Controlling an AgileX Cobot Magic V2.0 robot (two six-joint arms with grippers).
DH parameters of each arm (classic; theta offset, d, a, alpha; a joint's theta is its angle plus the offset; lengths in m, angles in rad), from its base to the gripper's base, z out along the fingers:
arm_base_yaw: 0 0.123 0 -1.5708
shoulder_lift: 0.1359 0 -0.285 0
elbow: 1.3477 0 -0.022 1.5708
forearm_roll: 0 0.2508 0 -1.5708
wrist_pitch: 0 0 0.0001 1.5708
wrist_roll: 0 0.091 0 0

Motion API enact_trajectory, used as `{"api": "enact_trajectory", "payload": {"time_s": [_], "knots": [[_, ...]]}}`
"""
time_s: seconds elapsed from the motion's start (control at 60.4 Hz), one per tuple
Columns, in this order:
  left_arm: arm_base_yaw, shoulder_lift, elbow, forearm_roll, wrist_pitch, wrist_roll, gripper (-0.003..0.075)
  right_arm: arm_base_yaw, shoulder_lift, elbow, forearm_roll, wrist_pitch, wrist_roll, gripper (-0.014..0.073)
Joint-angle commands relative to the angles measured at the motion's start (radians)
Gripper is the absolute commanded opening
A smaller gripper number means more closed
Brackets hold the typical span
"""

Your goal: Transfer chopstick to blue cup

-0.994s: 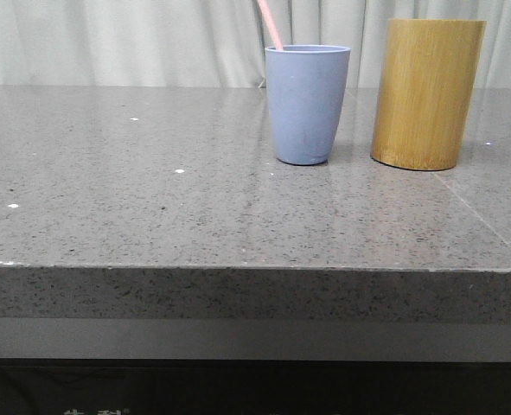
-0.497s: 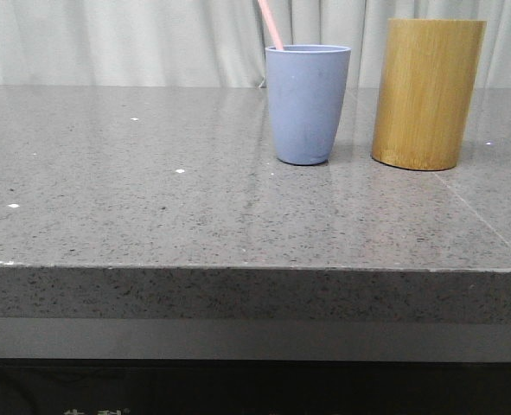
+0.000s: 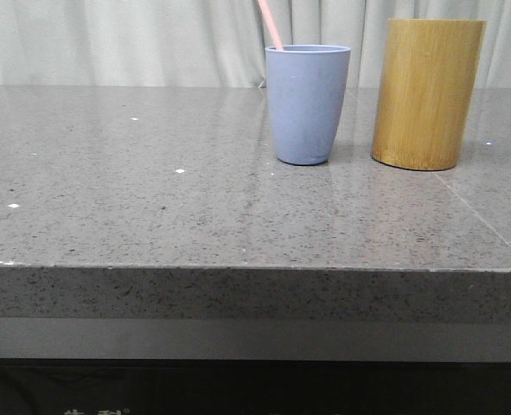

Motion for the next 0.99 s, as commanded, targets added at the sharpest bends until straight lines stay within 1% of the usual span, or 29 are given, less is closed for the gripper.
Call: {"api": "enact_trajectory", "payload": {"time_s": [0.0,0.182,0.331,0.629,0.729,0.778,0.977], "knots": [[-0.008,0.002,-0.007,-0.015,-0.120,-0.001,-0.0018,-0.006,0.010,-0.023,0.009,-0.085,-0.002,-0.0067],[0.010,-0.099,0.113,-0.015,-0.284,-0.001,-0.0018,-0.006,0.010,-0.023,0.009,-0.085,-0.002,-0.0067],[0.014,-0.202,0.216,-0.015,-0.318,-0.001,-0.0018,-0.006,0.010,-0.023,0.009,-0.085,-0.002,-0.0067],[0.015,-0.201,0.411,-0.019,-0.489,-0.006,-0.0018,-0.006,0.010,-0.023,0.009,-0.084,-0.002,-0.0067],[0.015,-0.201,0.450,-0.019,-0.499,-0.006,-0.0018,-0.006,0.010,-0.023,0.009,-0.084,-0.002,-0.0067],[0.015,-0.201,0.450,-0.019,-0.477,-0.006,-0.0018,-0.006,0.010,-0.023,0.009,-0.084,-0.002,-0.0067],[0.015,-0.201,0.450,-0.019,-0.481,-0.006,-0.0018,-0.006,0.010,-0.023,0.009,-0.084,-0.002,-0.0067]]}}
